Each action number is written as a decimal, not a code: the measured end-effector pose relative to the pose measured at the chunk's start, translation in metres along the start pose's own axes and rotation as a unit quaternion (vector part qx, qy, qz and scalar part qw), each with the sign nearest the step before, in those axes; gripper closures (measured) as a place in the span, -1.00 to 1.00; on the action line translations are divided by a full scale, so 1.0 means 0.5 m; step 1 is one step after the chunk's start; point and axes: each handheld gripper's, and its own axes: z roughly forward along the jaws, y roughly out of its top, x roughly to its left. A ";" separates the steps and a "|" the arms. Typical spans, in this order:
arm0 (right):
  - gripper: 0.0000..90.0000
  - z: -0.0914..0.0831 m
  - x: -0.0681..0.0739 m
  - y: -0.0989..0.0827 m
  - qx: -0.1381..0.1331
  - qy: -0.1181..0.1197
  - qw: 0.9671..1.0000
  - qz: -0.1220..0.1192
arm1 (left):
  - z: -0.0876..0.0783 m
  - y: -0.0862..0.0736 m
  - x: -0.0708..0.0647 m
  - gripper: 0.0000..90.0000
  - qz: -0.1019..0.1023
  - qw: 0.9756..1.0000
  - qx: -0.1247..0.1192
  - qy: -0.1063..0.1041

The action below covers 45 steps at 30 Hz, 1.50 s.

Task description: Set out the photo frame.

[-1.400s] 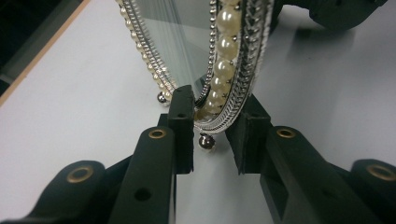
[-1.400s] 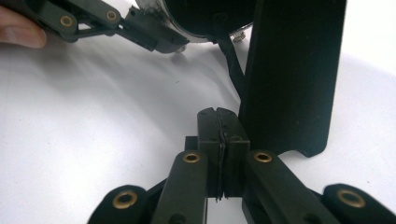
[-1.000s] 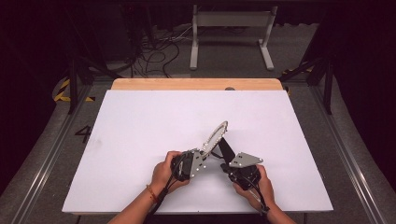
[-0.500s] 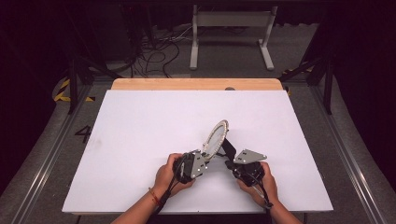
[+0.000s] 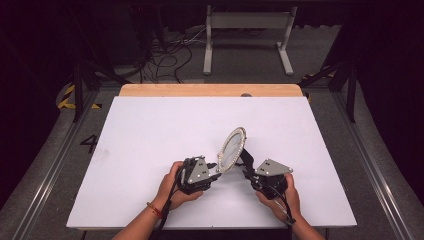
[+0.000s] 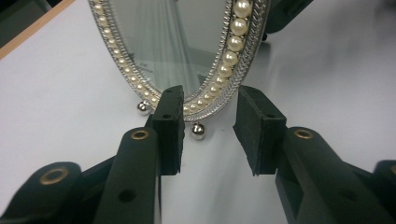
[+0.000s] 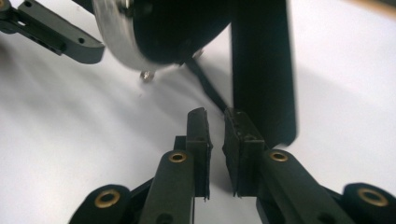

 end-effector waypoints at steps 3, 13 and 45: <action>0.74 -0.011 -0.002 0.005 -0.011 -0.007 1.000 0.002 | -0.006 -0.003 0.008 0.35 -0.006 1.000 -0.001 -0.003; 0.40 0.011 -0.018 0.002 -0.009 -0.029 1.000 0.001 | -0.018 -0.020 0.050 0.79 -0.030 0.999 0.025 0.022; 0.42 0.049 -0.031 0.008 -0.008 -0.044 0.998 -0.046 | -0.017 -0.023 0.062 0.70 -0.047 0.998 0.034 0.017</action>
